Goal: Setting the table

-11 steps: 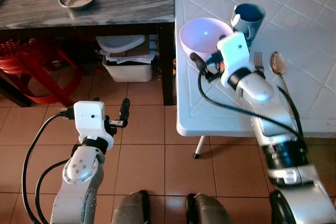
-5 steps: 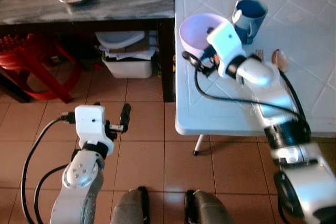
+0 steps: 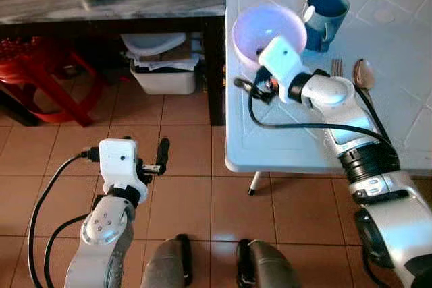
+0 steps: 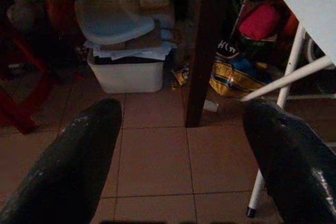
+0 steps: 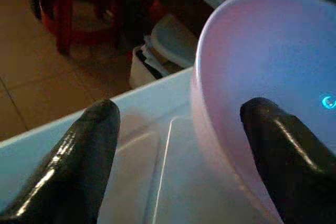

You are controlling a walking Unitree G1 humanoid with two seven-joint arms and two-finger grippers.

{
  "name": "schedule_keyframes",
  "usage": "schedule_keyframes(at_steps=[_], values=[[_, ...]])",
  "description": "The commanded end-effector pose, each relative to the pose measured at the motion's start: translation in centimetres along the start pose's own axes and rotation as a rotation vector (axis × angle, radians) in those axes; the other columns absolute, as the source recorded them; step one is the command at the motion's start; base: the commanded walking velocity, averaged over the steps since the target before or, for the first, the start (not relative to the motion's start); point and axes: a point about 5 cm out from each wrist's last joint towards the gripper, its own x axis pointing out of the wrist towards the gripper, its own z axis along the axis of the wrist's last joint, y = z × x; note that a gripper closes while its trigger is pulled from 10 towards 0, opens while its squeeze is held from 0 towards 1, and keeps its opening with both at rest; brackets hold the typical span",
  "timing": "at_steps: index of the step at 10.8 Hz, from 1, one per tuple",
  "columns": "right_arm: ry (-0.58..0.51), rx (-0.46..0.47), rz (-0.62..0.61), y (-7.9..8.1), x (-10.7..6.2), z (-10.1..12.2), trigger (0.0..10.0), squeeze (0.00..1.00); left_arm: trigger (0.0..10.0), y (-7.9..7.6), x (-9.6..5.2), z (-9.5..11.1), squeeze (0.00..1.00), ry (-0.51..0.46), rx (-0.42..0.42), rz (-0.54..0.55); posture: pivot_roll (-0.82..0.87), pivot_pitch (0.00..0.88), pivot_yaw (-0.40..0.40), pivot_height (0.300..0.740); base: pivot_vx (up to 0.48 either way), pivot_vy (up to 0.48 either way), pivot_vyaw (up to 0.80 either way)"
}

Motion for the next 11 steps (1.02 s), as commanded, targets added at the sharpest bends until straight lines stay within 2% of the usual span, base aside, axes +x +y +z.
schedule_keyframes(at_steps=[1,2,5,7,11], values=[[-0.006,-0.033,0.021,-0.1,0.2,0.4,0.0,0.00,10.0,0.0,-0.4,-0.1,0.00,0.017,0.010,-0.008,0.05,0.259,0.058,0.740,0.000,0.000,0.00],[0.021,-0.101,0.014,-0.3,0.0,0.1,0.0,0.00,10.0,-0.2,-0.4,-0.1,0.00,0.016,0.002,-0.025,0.05,0.258,0.058,0.740,0.000,0.000,0.00],[0.071,-0.224,-0.031,-1.4,-0.2,-0.3,0.0,0.00,10.0,-0.2,-0.2,0.0,0.00,0.013,0.002,-0.029,0.05,0.251,0.056,0.740,0.000,0.000,0.00],[0.097,-0.272,-0.037,-1.8,-0.4,-0.6,0.0,0.00,10.0,-0.4,-0.3,0.0,0.00,0.013,-0.014,-0.056,0.05,0.244,0.054,0.740,0.000,0.000,0.00],[0.125,-0.344,-0.040,-2.0,-0.8,-1.4,0.0,0.00,10.0,-2.1,-0.7,1.1,0.00,-0.048,-0.123,-0.231,0.04,0.231,0.050,0.740,0.000,0.000,0.00]])
